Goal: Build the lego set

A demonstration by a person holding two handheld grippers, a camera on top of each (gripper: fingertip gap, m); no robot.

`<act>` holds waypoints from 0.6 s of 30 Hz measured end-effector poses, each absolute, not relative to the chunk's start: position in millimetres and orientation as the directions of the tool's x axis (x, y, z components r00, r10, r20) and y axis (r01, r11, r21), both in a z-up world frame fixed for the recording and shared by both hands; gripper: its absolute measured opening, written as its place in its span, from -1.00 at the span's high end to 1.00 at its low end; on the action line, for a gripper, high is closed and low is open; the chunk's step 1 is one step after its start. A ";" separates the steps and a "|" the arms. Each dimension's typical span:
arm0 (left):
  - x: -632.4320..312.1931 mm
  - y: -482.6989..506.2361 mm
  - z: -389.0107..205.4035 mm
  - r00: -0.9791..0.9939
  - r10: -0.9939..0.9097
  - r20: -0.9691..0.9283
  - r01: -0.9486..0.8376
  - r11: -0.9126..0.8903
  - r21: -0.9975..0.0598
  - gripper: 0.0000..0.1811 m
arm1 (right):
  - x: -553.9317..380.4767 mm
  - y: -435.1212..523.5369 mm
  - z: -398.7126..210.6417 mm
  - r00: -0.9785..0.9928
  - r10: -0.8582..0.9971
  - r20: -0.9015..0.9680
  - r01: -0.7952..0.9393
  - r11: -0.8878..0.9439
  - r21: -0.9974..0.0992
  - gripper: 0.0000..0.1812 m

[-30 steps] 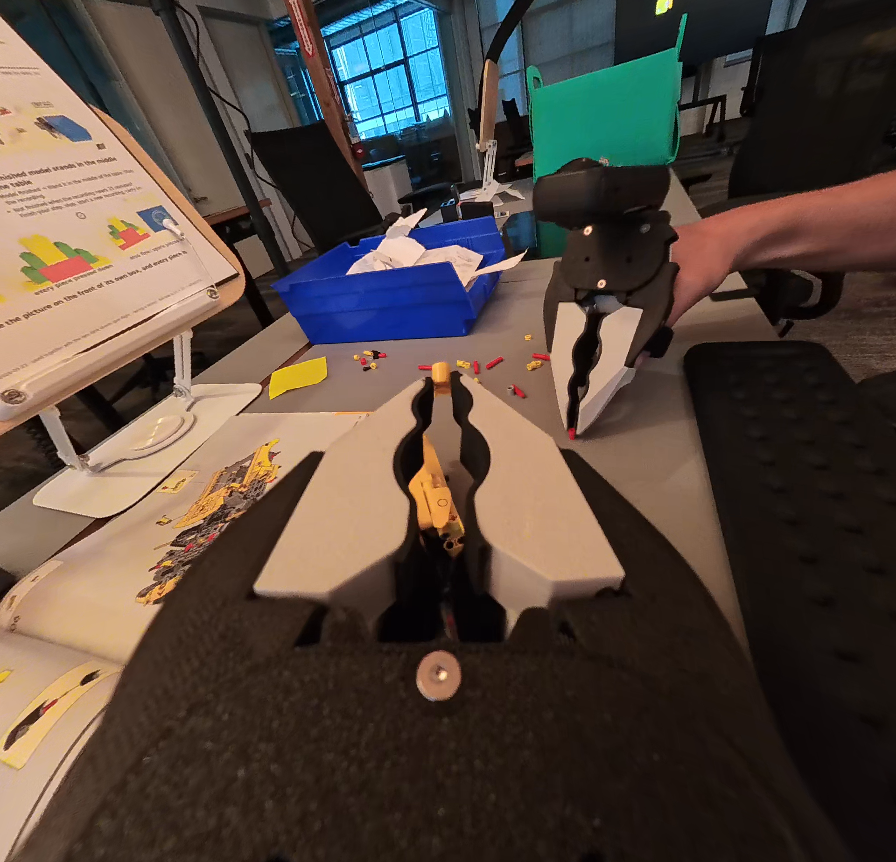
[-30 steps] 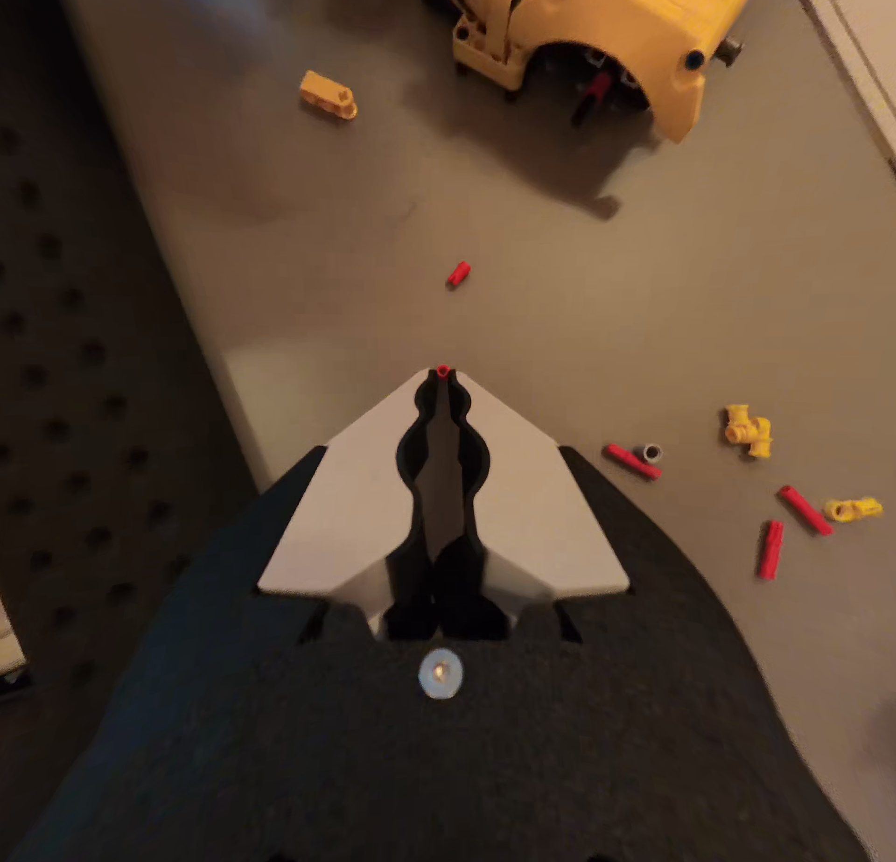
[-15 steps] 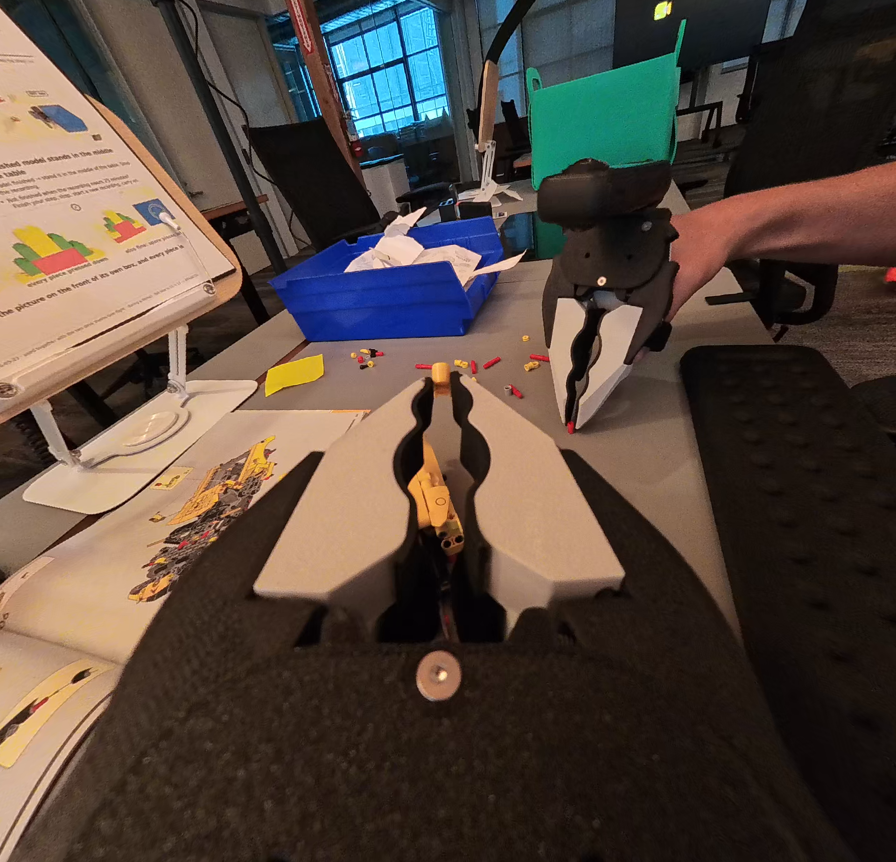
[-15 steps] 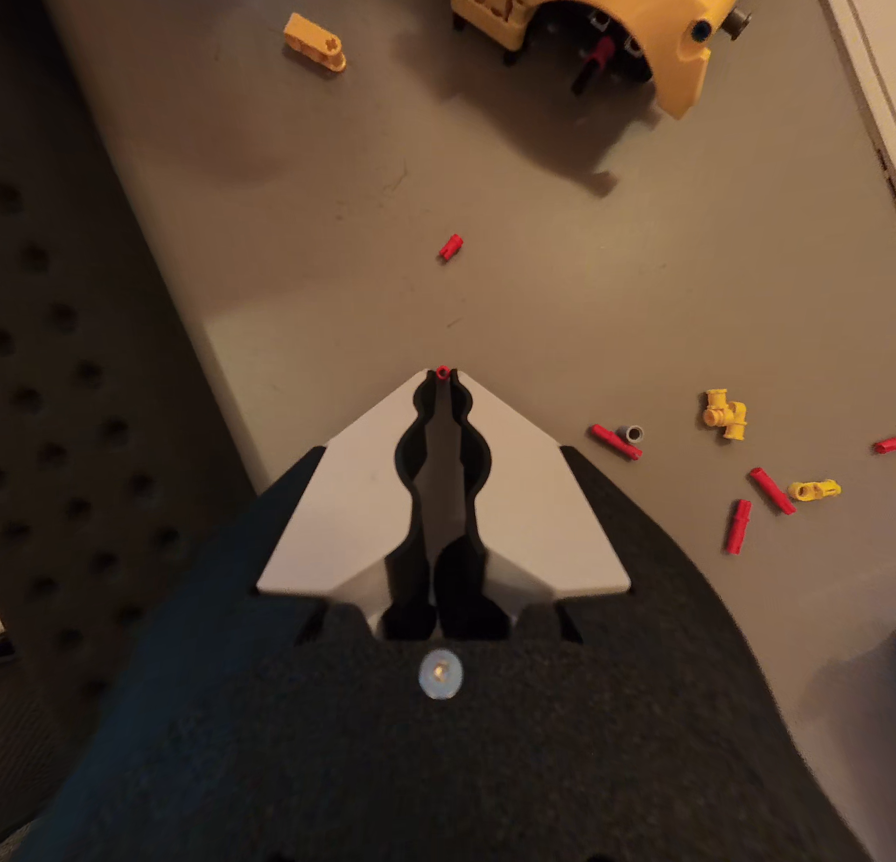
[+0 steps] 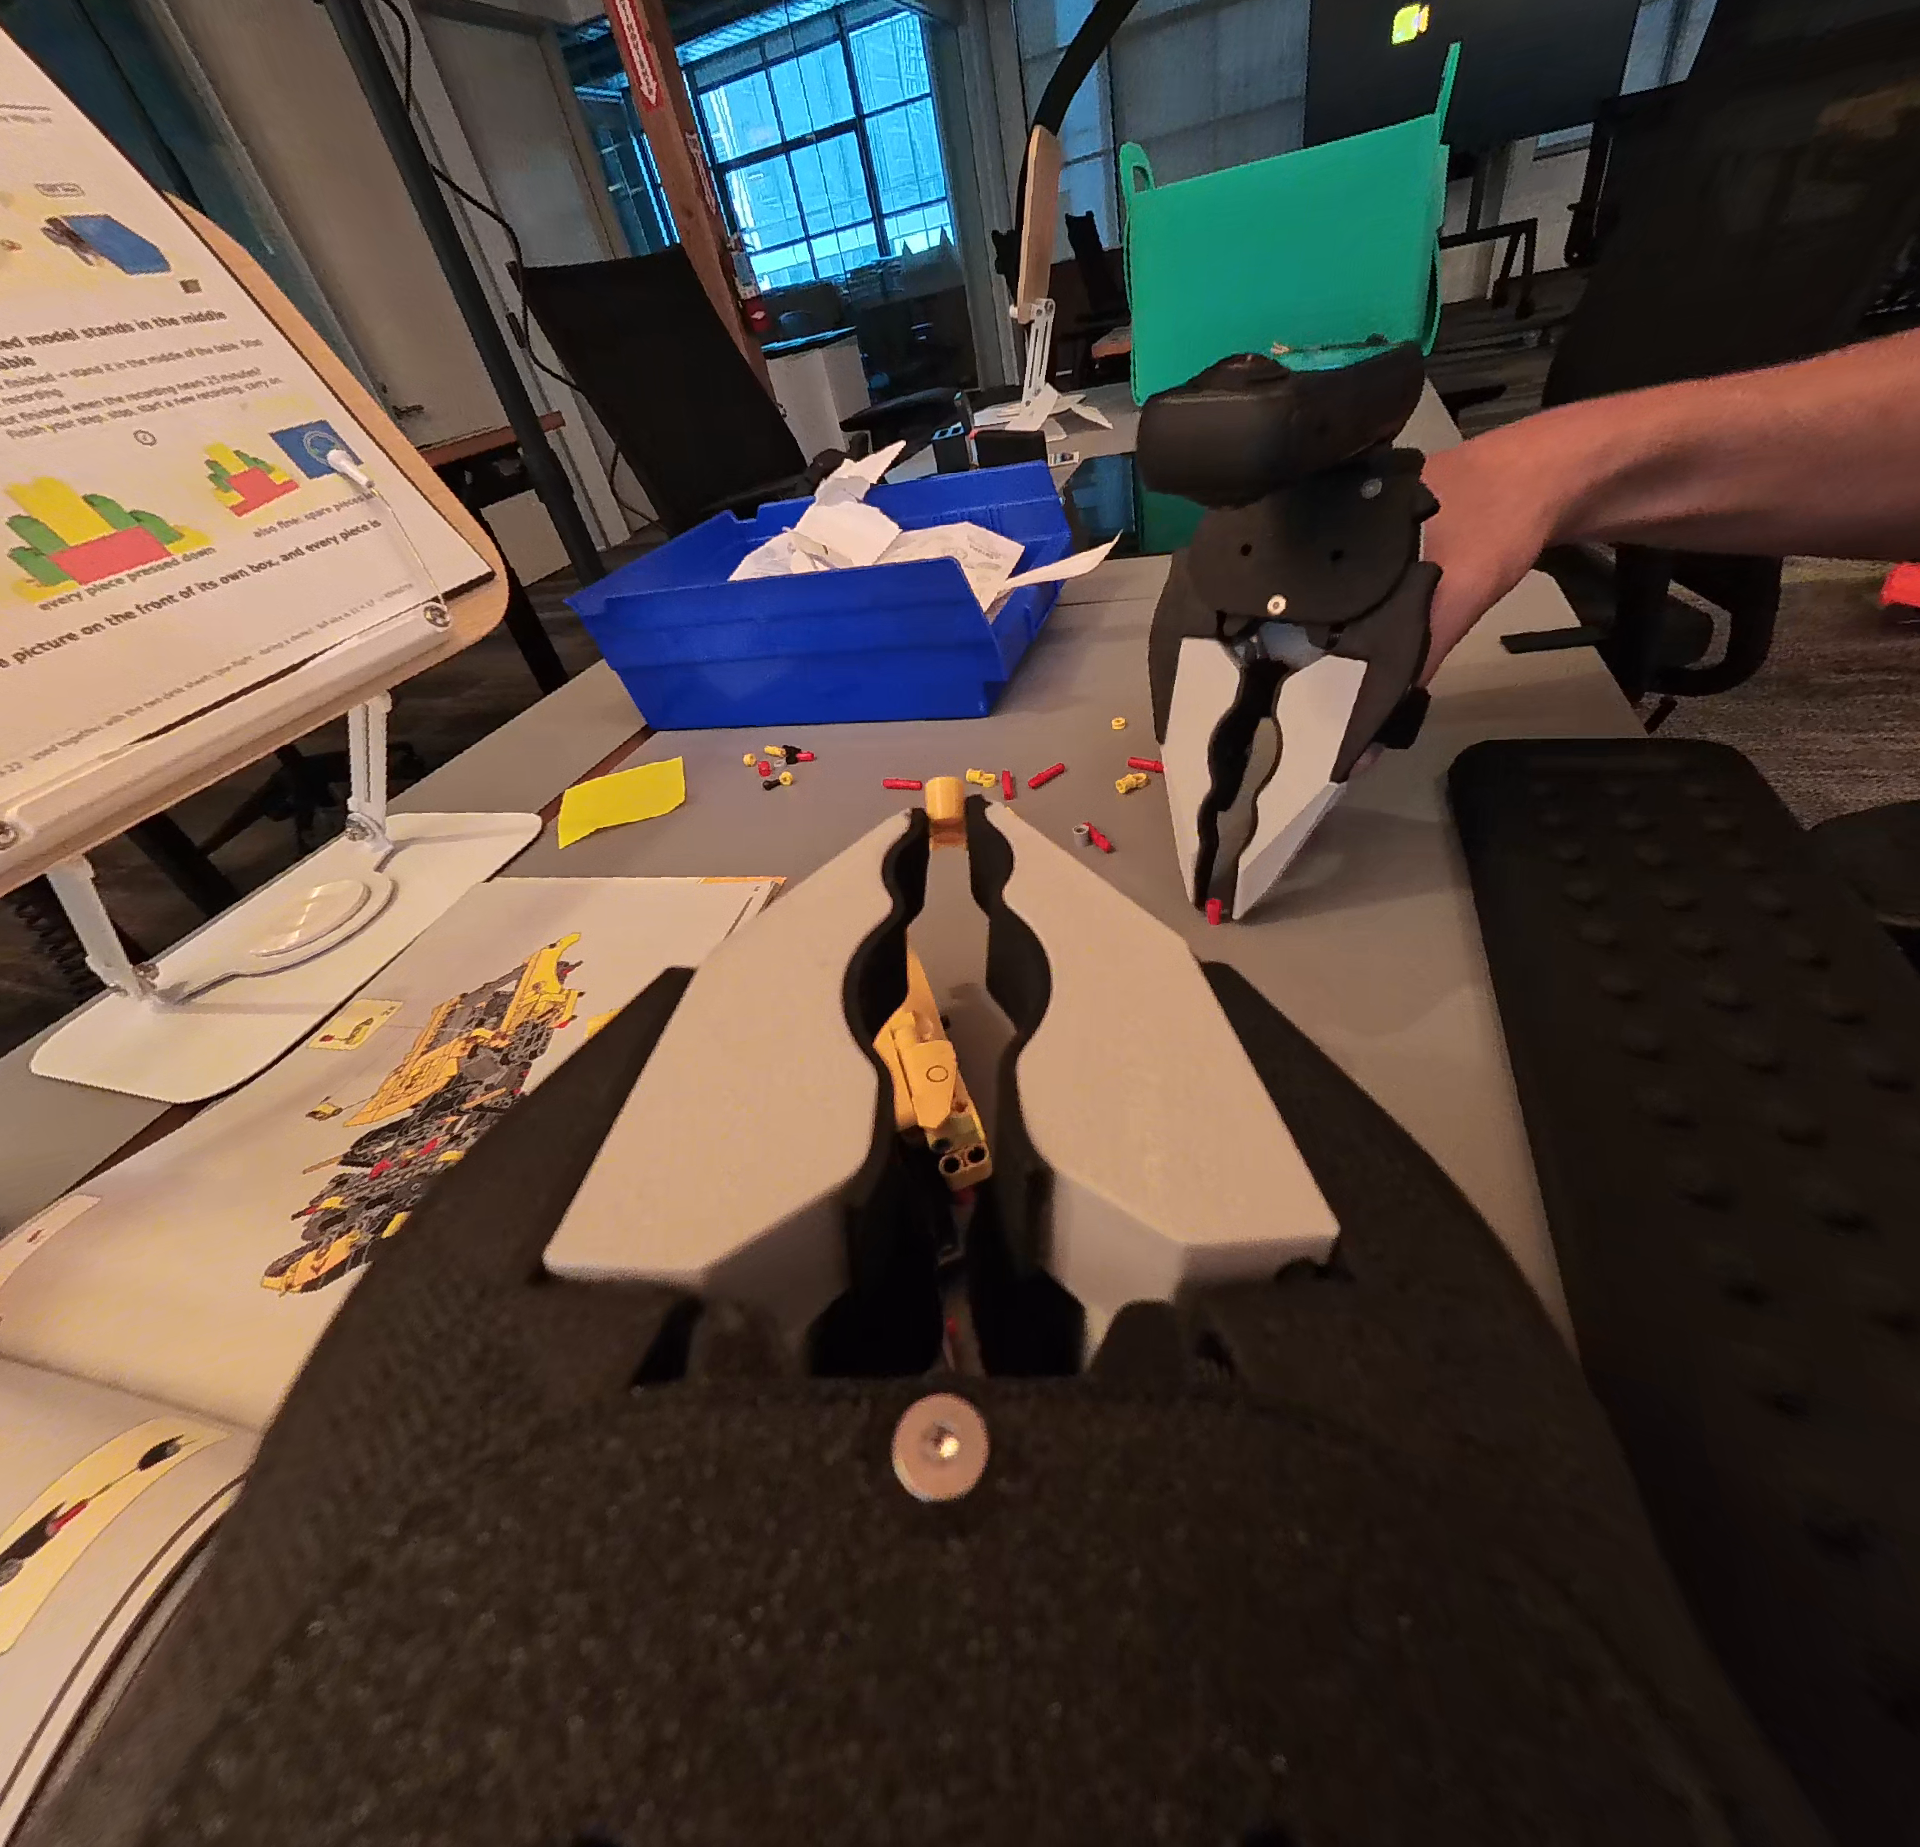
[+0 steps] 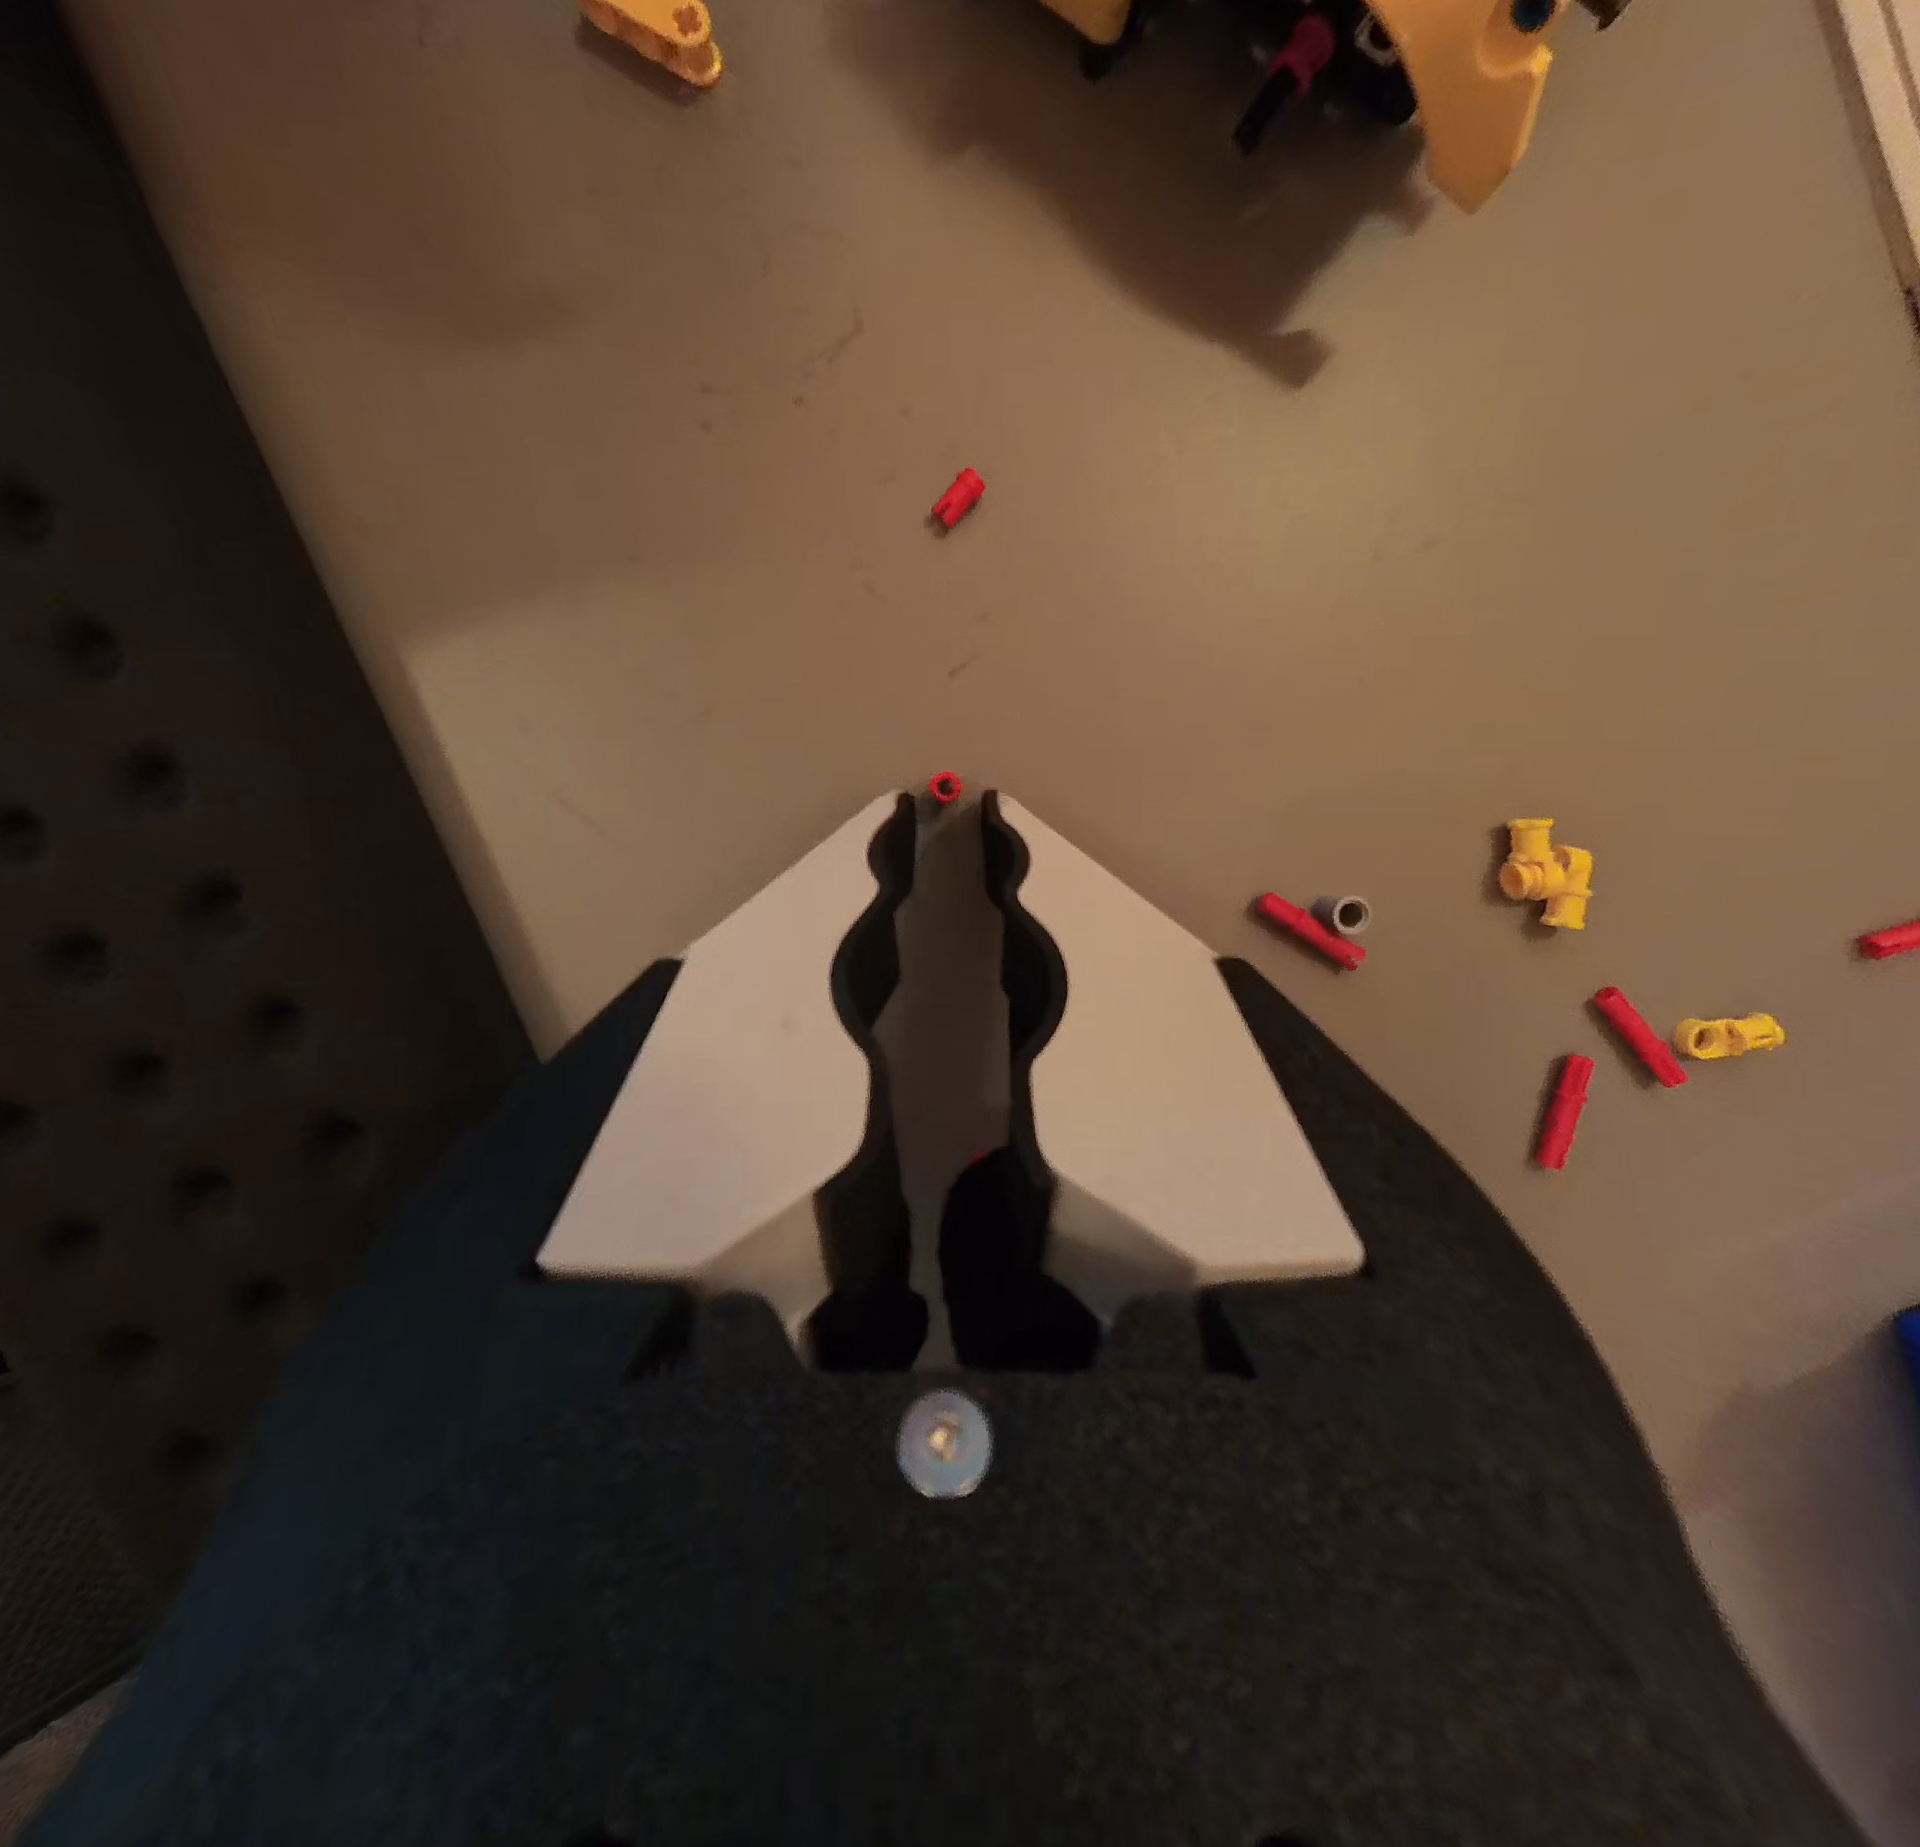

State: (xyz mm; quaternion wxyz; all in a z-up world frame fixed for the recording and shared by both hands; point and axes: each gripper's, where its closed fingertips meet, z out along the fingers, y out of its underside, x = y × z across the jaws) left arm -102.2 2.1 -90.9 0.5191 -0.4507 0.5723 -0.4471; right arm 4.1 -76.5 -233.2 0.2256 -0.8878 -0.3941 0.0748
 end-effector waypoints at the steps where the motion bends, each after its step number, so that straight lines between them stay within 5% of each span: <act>1: -102.2 2.3 -91.0 -0.054 -0.980 -0.192 -0.052 0.195 -0.980 0.92 | 5.0 -75.9 -232.4 0.674 0.736 0.057 0.674 -0.582 -0.455 0.87; 13: -101.9 1.3 -91.9 -0.061 -0.979 -0.192 -0.055 0.196 -0.979 0.92 | -1.4 -72.2 -232.8 0.644 0.763 0.046 0.695 -0.559 -0.453 0.95; 18: -101.6 -3.0 -91.4 -0.077 -0.975 -0.211 -0.046 0.214 -0.976 0.92 | -41.7 -53.5 -177.6 0.639 0.769 0.018 0.560 -0.448 -0.697 0.96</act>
